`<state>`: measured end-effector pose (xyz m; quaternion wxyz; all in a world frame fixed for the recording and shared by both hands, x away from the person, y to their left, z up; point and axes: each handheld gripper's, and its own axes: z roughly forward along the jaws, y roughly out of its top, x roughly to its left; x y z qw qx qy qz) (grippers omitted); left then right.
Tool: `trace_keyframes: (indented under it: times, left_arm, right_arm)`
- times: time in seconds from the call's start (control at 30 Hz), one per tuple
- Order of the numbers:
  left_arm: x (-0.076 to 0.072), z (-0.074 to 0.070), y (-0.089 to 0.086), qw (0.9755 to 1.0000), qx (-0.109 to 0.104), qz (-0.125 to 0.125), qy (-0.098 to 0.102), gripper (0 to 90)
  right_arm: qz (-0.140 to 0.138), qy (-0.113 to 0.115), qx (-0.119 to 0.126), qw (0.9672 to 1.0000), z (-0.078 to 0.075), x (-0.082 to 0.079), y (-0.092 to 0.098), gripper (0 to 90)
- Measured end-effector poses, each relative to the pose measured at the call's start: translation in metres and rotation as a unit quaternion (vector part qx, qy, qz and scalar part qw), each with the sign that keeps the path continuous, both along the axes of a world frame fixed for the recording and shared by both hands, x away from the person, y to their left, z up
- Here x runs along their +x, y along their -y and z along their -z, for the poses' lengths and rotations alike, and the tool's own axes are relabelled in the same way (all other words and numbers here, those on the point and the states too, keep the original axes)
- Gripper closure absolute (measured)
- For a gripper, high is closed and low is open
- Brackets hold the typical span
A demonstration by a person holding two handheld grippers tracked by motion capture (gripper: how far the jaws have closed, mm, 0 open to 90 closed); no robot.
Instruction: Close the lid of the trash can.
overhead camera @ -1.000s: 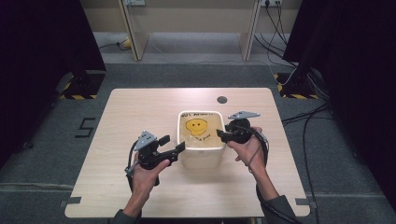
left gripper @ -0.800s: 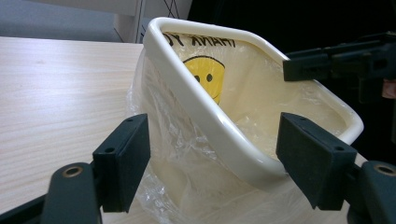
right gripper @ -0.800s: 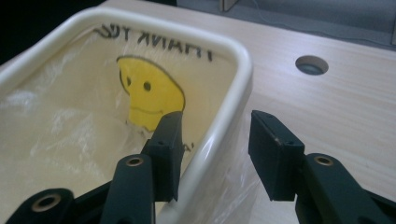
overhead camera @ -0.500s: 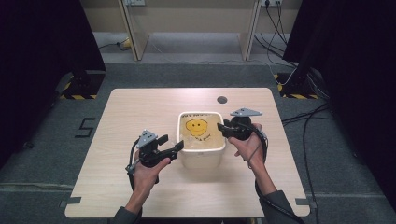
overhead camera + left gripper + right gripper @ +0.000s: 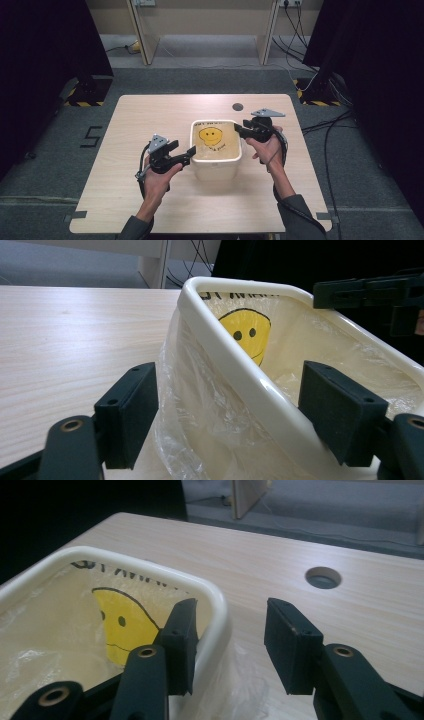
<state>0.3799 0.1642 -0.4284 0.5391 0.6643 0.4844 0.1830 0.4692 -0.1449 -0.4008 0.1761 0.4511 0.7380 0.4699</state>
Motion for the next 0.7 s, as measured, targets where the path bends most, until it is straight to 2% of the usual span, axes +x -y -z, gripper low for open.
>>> trace_keyframes:
  times: [0.03,0.1,0.2,0.27,0.33,0.43,0.57,0.7]
  left_arm:
    - [0.0,0.0,0.0,1.0,0.0,0.0,0.001,23.3]
    - [0.0,0.0,0.0,1.0,0.0,0.0,0.002,23.3]
    - [0.0,-0.002,0.001,0.9999,0.011,0.0,0.002,23.3]
    - [-0.001,-0.004,0.0,0.9999,0.01,-0.001,0.005,24.2]
    - [-0.002,-0.006,-0.002,1.0,0.0,0.0,0.005,23.8]
    - [-0.003,-0.009,-0.004,0.9999,0.006,-0.001,0.008,23.7]
    - [-0.009,-0.011,-0.006,0.9999,0.009,0.008,0.009,23.7]
    - [-0.012,-0.011,-0.005,0.9994,0.03,0.012,0.011,23.7]
  right_arm:
    - [-0.004,-0.001,0.014,0.9999,0.003,0.0,0.001,61.7]
    - [-0.011,0.001,0.021,0.9997,0.007,0.0,0.0,63.3]
    - [-0.014,0.003,0.012,0.9998,0.009,0.001,-0.004,63.2]
    - [-0.011,0.007,0.001,0.9999,0.008,0.0,-0.005,58.0]
    - [-0.011,0.014,0.015,0.9997,0.004,-0.001,-0.005,52.7]
    - [-0.009,0.027,0.016,0.9995,-0.002,-0.002,-0.002,50.4]
    - [0.001,0.026,0.013,0.9996,-0.006,0.001,0.004,49.0]
    - [0.007,0.016,0.003,0.9998,-0.002,0.006,0.007,50.3]
